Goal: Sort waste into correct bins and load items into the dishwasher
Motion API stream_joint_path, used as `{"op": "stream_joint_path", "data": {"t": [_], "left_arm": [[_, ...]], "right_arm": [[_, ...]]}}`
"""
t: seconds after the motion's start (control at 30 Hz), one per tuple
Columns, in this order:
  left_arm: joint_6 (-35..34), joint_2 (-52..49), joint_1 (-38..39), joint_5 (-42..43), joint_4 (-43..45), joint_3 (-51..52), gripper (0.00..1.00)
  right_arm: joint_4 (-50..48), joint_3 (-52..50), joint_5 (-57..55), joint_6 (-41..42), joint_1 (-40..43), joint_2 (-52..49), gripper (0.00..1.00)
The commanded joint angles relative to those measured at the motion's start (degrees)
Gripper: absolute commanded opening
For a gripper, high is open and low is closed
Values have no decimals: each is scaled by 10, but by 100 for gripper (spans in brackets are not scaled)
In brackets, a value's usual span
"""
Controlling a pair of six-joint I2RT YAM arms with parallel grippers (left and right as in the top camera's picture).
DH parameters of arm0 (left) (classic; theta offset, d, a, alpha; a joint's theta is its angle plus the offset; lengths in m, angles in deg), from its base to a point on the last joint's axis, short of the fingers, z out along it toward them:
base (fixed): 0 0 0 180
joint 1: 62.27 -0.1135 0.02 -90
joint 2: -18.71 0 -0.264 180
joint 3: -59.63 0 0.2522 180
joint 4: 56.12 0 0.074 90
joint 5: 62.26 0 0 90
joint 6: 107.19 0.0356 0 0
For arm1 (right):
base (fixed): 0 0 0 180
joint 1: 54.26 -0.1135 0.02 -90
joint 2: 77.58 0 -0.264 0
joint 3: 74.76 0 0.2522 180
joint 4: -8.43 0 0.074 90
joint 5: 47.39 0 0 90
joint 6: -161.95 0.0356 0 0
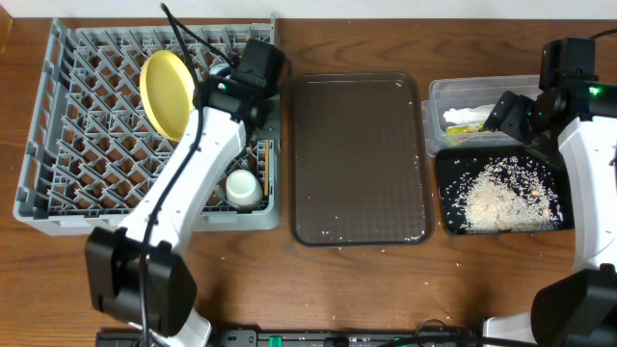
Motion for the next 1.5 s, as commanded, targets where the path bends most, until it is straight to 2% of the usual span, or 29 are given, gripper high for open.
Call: {"op": "stream_joint_path", "data": {"t": [0.0,0.03,0.07,0.33,0.5,0.57,0.77,0.87,1.13,1.3,1.47], "left_arm": [[10,-10,-4,-11,2,-2,17],[10,-10,-4,-11,3,-2,32],[10,-10,-4,-11,5,-2,34],[9,19,-4,6,5,-2,36],[-20,106,-4,22,-40,-2,36],[-34,155,-4,22,-72,-2,39],[-69,311,9,21,-189,1,73],[-80,387,34,21,-218,24,80],[-175,569,75,15,-195,130,86],[-175,619,75,16,-201,131,87],[-175,640,75,15,-243,131,88]], "right_arm": [[1,7,-8,10,2,8,99],[1,7,-8,10,2,8,99],[1,7,-8,10,2,8,99],[1,7,-8,10,2,8,99],[1,7,-8,10,2,8,99],[1,7,-8,10,2,8,99],[1,7,-8,10,2,8,99],[1,7,-8,10,2,8,99],[1,7,-8,10,2,8,99],[1,7,-8,10,2,8,99],[1,7,-8,10,2,8,99]]}}
